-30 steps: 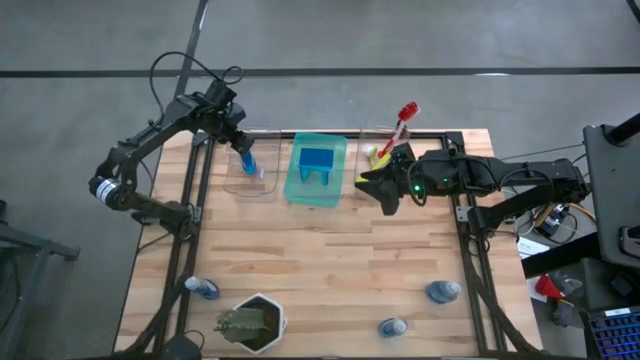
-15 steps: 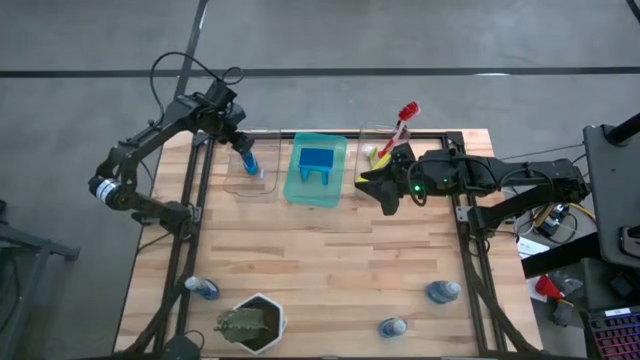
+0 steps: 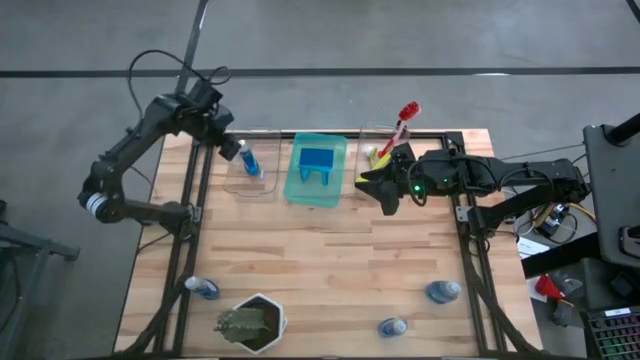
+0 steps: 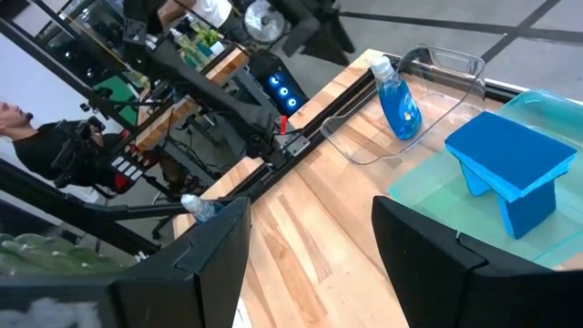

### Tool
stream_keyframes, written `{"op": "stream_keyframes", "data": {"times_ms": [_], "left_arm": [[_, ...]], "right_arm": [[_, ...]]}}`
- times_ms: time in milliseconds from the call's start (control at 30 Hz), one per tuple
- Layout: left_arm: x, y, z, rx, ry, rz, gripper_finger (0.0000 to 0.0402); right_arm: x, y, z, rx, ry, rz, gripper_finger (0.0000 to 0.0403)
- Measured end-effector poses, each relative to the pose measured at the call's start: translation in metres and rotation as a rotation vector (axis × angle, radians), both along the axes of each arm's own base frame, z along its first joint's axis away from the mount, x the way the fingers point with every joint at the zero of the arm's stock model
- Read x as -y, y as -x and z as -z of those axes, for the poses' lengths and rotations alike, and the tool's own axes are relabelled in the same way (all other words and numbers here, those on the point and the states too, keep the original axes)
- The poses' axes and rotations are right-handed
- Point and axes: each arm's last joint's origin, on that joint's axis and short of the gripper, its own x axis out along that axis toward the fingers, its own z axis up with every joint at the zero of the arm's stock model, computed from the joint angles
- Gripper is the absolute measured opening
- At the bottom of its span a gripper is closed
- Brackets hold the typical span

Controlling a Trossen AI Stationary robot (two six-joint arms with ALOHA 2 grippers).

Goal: Pick & Place Kitchen Sink Supplies
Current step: Put the dishwashing liquid into the left transparent bin

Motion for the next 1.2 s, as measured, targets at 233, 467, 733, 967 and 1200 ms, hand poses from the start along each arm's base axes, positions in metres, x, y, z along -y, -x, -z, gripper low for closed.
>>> {"op": "stream_keyframes", "data": {"times_ms": [233, 467, 733, 967, 1200], "left_arm": [[0.039, 0.018, -0.016, 0.054, 0.059, -0.024, 0.0225], [0.081, 0.028, -0.028, 0.135, 0.093, 0.092, 0.0225], [0.121, 0.024, -0.035, 0.225, 0.203, 0.252, 0.0224], [0.152, 0.018, -0.039, 0.196, 0.244, 0.431, 0.0223], [0.177, 0.014, -0.036, 0.119, 0.364, 0.51, 0.0222]], "right_arm": [[0.001, 0.0, 0.0, 0.0, 0.003, 0.003, 0.0226], [0.001, 0.0, 0.0, 0.0, 0.003, 0.001, 0.0226], [0.001, 0.0, 0.0, -0.012, 0.056, -0.027, 0.0226], [-0.001, 0.0, 0.0, -0.009, 0.018, -0.089, 0.0226], [-0.002, 0.0, 0.0, -0.013, 0.023, -0.122, 0.0226]]}}
